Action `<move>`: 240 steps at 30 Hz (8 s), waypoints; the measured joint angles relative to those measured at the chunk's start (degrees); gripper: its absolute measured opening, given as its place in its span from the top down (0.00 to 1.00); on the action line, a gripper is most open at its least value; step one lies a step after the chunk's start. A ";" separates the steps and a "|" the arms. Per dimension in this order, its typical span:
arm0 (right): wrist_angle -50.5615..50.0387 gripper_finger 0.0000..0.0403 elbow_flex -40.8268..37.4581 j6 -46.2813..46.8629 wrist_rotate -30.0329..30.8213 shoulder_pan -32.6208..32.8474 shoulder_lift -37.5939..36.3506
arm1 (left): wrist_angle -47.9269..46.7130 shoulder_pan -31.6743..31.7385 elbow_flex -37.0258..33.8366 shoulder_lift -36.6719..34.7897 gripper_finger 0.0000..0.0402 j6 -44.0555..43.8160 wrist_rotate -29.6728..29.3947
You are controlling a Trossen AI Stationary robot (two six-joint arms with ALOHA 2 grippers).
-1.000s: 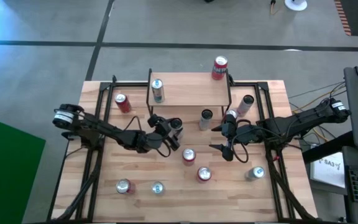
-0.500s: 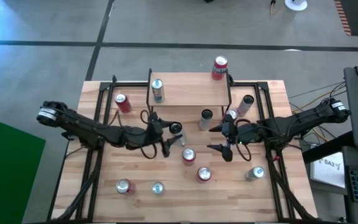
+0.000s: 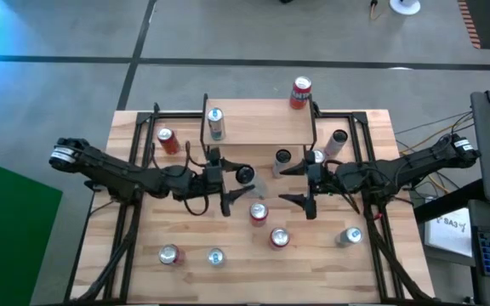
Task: Place canned beverage on shelf
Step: Put the left white pink soda can on the shelf
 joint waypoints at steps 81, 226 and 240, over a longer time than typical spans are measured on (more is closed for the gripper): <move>-2.97 0.42 -0.09 -4.46 1.40 -3.90 0.87 | -11.78 -0.05 14.58 3.53 0.16 5.75 1.91; -27.33 0.45 24.49 5.41 16.96 -16.10 8.81 | 6.90 0.17 -12.77 -16.89 0.16 3.27 -7.62; -44.67 0.97 42.83 0.82 3.19 -24.28 17.06 | 6.88 0.17 -12.77 -16.55 0.16 2.44 -7.60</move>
